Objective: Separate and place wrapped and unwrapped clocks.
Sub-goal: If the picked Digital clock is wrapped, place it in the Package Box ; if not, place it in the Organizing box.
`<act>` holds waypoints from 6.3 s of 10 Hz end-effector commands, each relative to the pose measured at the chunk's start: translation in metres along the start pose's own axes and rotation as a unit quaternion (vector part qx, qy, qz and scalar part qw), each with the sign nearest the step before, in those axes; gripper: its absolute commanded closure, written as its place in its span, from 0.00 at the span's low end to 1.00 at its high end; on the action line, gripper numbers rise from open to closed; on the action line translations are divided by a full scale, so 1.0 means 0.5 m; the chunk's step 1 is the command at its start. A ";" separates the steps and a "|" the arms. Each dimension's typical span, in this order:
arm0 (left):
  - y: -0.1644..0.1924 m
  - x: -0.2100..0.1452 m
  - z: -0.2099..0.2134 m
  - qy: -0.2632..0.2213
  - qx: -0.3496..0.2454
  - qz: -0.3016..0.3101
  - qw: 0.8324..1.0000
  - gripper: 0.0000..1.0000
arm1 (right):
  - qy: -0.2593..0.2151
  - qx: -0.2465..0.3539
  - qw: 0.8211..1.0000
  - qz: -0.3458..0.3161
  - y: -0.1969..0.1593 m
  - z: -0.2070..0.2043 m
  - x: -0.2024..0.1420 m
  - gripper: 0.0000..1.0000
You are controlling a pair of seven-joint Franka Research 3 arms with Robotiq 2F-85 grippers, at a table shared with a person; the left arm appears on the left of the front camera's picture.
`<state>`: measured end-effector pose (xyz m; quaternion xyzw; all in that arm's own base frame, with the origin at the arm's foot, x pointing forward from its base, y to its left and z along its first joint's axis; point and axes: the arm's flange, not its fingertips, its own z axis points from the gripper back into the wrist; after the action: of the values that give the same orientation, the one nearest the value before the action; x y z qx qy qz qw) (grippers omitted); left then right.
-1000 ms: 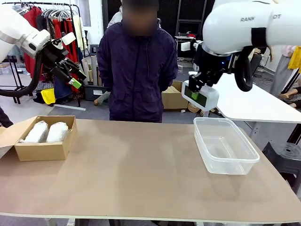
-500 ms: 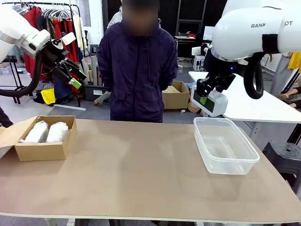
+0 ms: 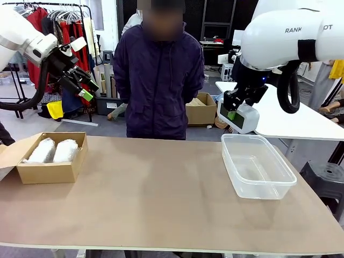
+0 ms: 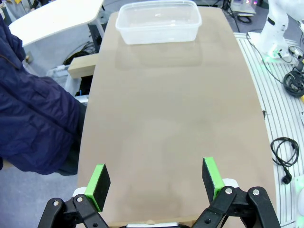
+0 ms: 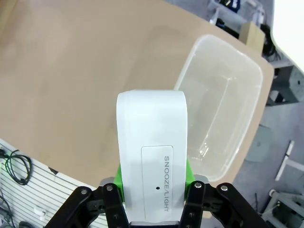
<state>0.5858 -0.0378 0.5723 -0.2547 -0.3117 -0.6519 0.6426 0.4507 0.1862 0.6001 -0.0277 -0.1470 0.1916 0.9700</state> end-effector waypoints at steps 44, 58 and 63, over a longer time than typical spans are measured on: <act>-0.002 0.000 0.004 0.002 -0.003 -0.009 1.000 0.00 | 0.161 -0.016 0.954 -0.251 -0.347 -0.624 -0.041 0.00; -0.002 0.000 0.004 0.002 -0.003 -0.009 1.000 0.00 | 0.118 0.003 0.964 -0.237 -0.336 -0.529 -0.013 0.00; -0.002 0.000 0.004 0.002 -0.003 -0.009 1.000 0.00 | 0.118 0.003 0.964 -0.237 -0.336 -0.529 -0.013 0.00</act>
<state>0.5859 -0.0378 0.5725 -0.2546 -0.3117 -0.6521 0.6425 0.5843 0.0289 0.3616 -0.0106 -0.0304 -0.0493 0.9983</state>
